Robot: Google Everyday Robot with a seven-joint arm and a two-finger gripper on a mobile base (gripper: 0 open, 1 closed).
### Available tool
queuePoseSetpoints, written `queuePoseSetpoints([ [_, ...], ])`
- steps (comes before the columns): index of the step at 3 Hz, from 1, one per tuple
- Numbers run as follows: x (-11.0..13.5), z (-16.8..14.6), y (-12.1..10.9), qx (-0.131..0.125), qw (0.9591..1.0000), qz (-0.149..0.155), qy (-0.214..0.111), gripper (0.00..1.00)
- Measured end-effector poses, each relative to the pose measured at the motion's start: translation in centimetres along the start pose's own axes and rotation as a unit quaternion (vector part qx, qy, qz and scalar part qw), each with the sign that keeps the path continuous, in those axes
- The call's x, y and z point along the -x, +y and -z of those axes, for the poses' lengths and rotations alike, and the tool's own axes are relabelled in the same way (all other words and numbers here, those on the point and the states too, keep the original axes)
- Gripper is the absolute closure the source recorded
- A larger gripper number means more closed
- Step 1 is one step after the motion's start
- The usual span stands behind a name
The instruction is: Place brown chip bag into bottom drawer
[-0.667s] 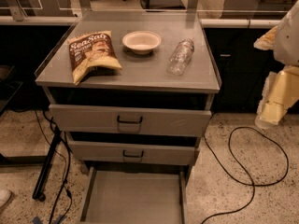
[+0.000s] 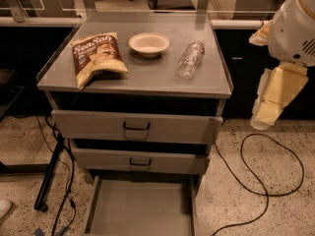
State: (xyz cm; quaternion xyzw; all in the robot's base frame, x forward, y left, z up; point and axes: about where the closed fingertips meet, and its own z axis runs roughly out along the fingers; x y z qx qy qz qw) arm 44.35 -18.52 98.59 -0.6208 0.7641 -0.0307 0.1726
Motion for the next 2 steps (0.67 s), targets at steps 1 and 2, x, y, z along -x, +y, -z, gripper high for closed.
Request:
queuePoseSetpoints([
  [1,4.86,0.36,0.79,0.004,0.9988,0.04,-0.026,0.0],
  [2,5.2,0.32,0.71,0.001,0.9987,0.041,-0.029,0.0],
])
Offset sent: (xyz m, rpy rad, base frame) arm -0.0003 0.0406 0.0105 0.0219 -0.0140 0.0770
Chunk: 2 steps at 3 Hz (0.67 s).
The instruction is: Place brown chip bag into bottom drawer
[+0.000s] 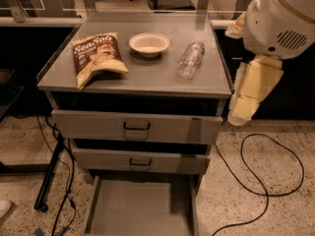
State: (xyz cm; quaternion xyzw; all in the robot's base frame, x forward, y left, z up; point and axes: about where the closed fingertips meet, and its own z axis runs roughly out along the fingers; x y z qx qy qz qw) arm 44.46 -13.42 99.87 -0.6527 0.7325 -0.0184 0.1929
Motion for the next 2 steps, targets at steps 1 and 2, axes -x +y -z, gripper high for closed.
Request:
queuePoseSetpoints([
  [1,5.1,-1.7,-1.7,-0.012,0.9983,0.037,-0.044,0.0],
  [2,10.1,-4.8,-4.2,-0.009,0.995,0.07,-0.071,0.0],
])
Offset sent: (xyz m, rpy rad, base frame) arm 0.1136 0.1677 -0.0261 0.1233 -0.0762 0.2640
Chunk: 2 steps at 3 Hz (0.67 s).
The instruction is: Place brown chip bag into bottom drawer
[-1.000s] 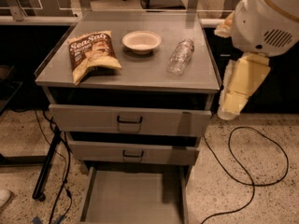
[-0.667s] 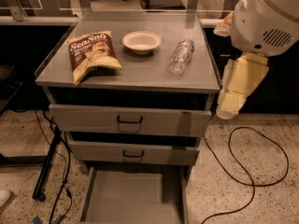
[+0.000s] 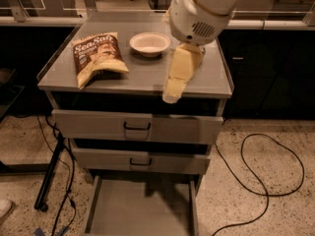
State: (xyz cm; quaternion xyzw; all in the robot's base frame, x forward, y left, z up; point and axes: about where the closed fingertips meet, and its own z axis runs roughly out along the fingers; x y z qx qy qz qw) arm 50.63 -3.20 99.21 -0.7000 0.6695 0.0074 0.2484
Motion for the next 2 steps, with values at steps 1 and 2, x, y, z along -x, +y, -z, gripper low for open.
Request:
queuePoseSetpoints([
  [1,2.11,-4.09,-2.03,0.024,0.9996,0.014,-0.006,0.0],
  [2,2.58,-5.05,-2.32,0.031,0.9993,0.017,-0.008,0.0],
])
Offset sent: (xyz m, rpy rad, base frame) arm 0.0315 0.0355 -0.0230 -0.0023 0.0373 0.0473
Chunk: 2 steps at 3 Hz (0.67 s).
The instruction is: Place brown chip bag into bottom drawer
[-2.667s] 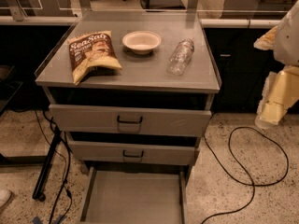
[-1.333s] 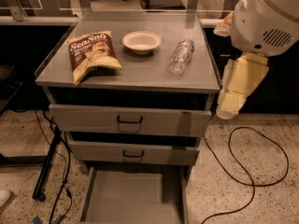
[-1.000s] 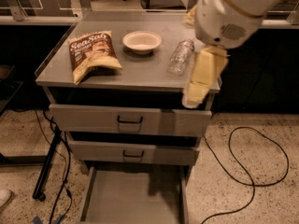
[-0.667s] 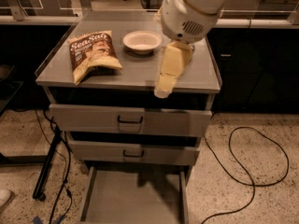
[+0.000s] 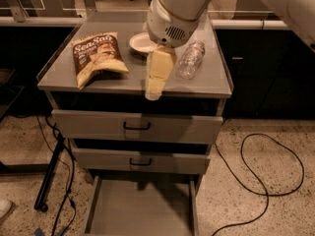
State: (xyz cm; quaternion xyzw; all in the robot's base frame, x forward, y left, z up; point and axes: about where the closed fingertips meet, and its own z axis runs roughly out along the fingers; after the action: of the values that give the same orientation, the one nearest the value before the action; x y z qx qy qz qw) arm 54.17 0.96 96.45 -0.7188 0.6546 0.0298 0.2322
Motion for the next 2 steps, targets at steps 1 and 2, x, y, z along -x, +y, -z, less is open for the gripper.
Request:
queuePoseSetpoints([
  [1,0.9,-1.0,-1.2,0.011,0.9999,-0.012,0.005,0.0],
  [2,2.0,-1.9,-3.0,0.017,0.9996,-0.02,0.015,0.0],
])
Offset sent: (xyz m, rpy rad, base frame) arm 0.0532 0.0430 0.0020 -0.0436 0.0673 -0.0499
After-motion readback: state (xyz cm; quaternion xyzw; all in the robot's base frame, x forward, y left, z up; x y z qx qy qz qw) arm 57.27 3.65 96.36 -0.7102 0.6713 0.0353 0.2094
